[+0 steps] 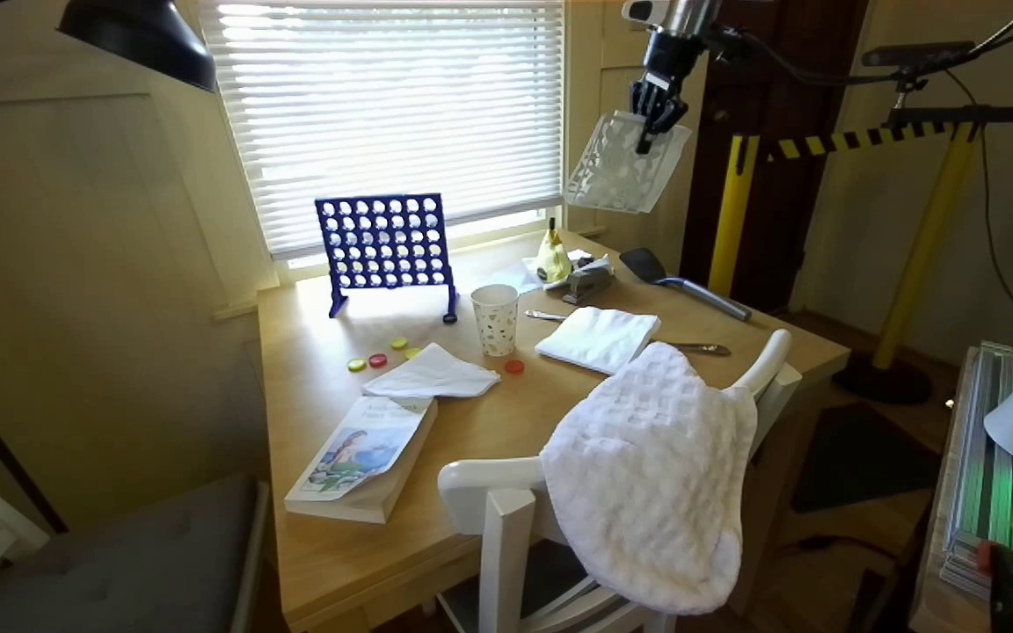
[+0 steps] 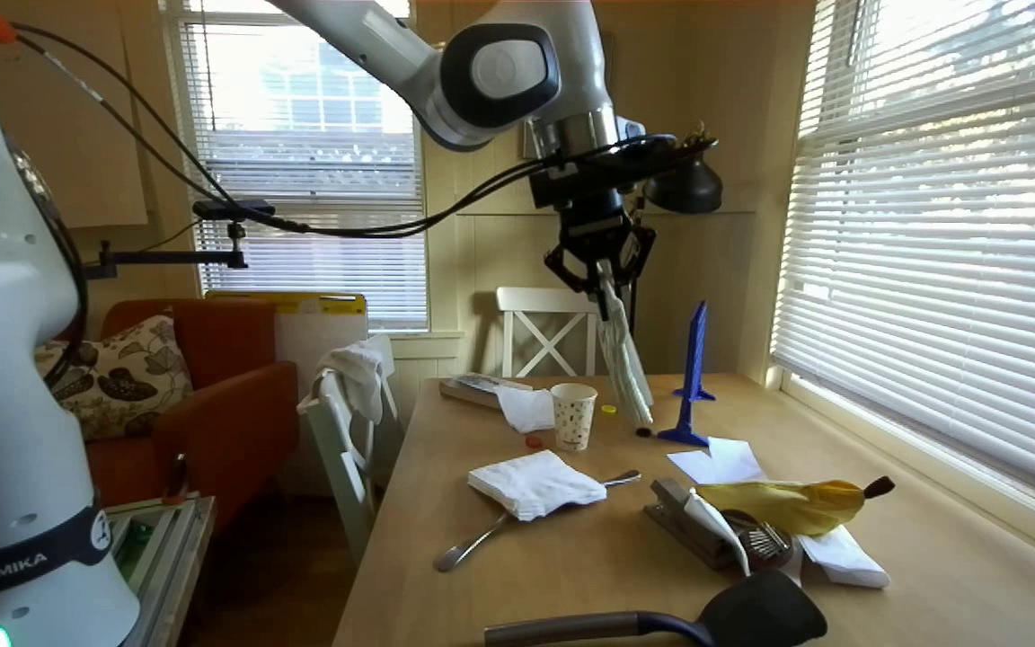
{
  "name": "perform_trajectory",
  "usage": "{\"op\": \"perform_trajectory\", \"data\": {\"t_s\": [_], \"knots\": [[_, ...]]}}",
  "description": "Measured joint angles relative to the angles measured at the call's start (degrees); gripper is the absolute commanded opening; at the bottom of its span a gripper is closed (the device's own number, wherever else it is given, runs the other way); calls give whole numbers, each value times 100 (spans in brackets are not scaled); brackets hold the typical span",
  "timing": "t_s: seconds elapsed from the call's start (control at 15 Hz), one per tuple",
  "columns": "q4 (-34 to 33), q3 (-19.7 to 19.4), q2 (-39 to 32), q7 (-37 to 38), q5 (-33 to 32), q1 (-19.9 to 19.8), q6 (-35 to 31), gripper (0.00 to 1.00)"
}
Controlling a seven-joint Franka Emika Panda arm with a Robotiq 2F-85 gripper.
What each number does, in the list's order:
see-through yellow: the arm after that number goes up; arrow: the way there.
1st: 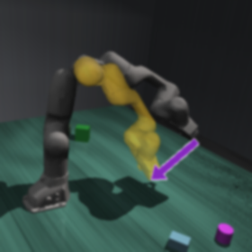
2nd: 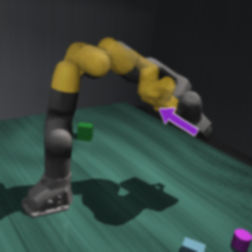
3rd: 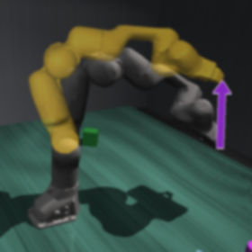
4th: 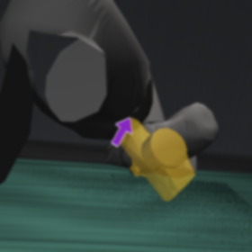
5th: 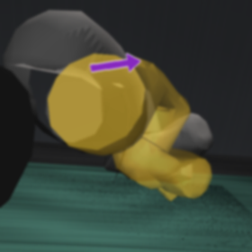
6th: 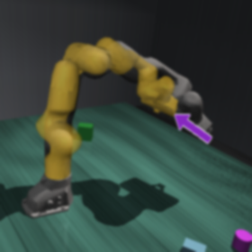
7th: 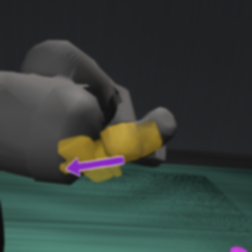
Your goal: Move the white napkin holder to the left
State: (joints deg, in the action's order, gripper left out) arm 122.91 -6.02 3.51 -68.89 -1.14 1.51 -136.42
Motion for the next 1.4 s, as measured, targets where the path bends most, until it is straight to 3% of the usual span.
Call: {"op": "perform_trajectory", "data": {"t_s": [0.47, 0.6, 0.67, 0.8, 1.0, 1.07, 1.4], "knots": [[-1938, 230, -1512, -1627, -294, -85, 1451, 4], [-2516, 295, -1987, -1697, -831, -79, 1504, 4], [-2808, 314, -2229, -1687, -1107, -62, 1441, 17], [-3358, 331, -2673, -1634, -1519, -20, 1293, 17], [-3705, 332, -2945, -1628, -1611, 2, 1284, 17], [-3731, 331, -2955, -1628, -1614, 2, 1284, 4], [-3942, 478, -3223, -1844, -1645, -32, 1081, 4]]}}
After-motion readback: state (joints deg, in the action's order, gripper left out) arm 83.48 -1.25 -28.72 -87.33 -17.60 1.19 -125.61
